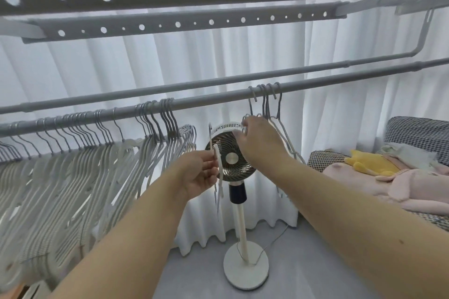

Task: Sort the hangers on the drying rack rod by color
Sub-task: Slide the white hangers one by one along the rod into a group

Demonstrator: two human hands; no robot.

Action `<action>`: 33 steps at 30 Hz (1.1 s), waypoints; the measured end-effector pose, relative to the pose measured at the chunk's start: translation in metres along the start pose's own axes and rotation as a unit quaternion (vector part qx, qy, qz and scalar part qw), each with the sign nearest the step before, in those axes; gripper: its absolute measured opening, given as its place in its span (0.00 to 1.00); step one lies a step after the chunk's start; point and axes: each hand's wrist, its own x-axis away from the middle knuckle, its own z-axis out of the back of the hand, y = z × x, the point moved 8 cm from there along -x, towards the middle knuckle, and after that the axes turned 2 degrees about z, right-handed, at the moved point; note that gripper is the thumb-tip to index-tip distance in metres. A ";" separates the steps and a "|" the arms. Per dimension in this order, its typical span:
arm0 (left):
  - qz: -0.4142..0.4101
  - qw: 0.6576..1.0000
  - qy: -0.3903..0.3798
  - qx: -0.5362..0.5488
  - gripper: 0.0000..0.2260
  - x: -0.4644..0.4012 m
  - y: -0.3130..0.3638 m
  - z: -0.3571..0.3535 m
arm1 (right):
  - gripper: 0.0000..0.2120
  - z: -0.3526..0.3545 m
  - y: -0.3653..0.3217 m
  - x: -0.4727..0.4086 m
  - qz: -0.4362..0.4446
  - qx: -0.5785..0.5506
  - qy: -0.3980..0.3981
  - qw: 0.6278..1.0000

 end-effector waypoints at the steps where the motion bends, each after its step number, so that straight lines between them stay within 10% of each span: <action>1: 0.000 1.000 -0.010 0.014 0.10 0.005 -0.001 -0.002 | 0.15 -0.003 -0.003 0.003 -0.020 -0.072 -0.001 0.997; 9: -0.034 0.988 -0.140 0.049 0.07 0.050 -0.001 -0.014 | 0.30 -0.075 0.026 0.020 -0.169 -0.237 -0.155 0.944; 16: -0.039 0.962 -0.270 0.033 0.06 0.081 0.009 -0.007 | 0.21 -0.072 0.029 0.023 -0.155 -0.323 0.015 0.933; 21: -0.043 0.932 -0.354 0.061 0.10 0.099 0.016 0.006 | 0.29 -0.077 0.001 0.034 -0.102 -0.435 -0.103 0.889; 29: -0.192 0.981 0.015 -0.015 0.15 0.067 0.037 0.079 | 0.31 -0.066 0.036 0.054 -0.240 -0.417 0.021 0.876; 33: -0.234 0.872 0.242 -0.356 0.21 0.048 0.042 0.111 | 0.30 -0.062 0.059 0.071 -0.355 -0.416 0.109 0.830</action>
